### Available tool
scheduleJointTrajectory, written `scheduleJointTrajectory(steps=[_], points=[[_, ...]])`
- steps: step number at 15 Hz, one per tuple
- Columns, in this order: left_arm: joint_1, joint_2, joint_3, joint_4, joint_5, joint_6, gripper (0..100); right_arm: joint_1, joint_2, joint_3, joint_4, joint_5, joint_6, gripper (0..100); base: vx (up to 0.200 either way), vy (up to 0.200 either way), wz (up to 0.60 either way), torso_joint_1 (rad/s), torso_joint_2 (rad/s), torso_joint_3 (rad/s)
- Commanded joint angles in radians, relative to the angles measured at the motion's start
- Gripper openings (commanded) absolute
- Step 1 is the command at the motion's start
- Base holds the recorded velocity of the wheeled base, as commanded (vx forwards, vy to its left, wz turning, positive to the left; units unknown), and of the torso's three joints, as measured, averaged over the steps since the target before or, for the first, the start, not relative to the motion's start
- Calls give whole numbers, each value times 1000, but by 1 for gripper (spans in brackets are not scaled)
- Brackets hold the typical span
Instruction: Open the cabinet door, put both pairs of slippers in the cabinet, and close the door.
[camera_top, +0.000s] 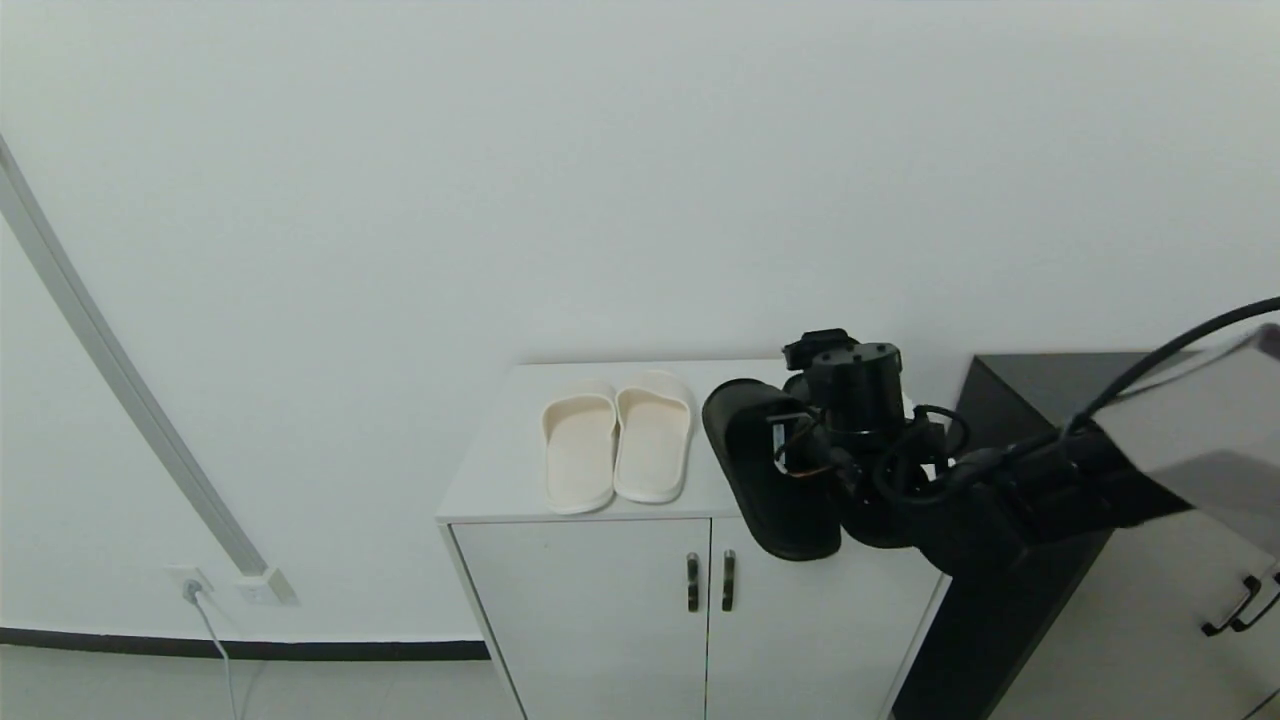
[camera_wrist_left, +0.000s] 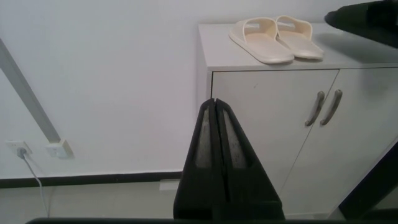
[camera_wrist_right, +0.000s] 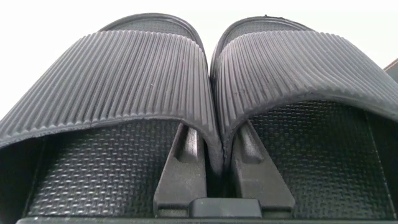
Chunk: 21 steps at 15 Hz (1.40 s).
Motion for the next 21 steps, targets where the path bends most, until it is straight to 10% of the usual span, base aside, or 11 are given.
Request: scheduleJointTrajectory(steps=[1,8,12,21], points=[[0,1,0,0,1,0,0,131,-317,266,-32,4,1,0,0,0,0,0,0,0],[0,1,-1,0,1,0,0,190,-646,569,-29,317,-4,0,0,0,0,0,0,0],[0,1,0,0,1,0,0,157,-652,690,-189,473,-292,0,0,0,0,0,0,0],[0,1,0,0,1,-2,0,160,-610,701,-203,495,-275,0,-44,0,0,1,1,1]])
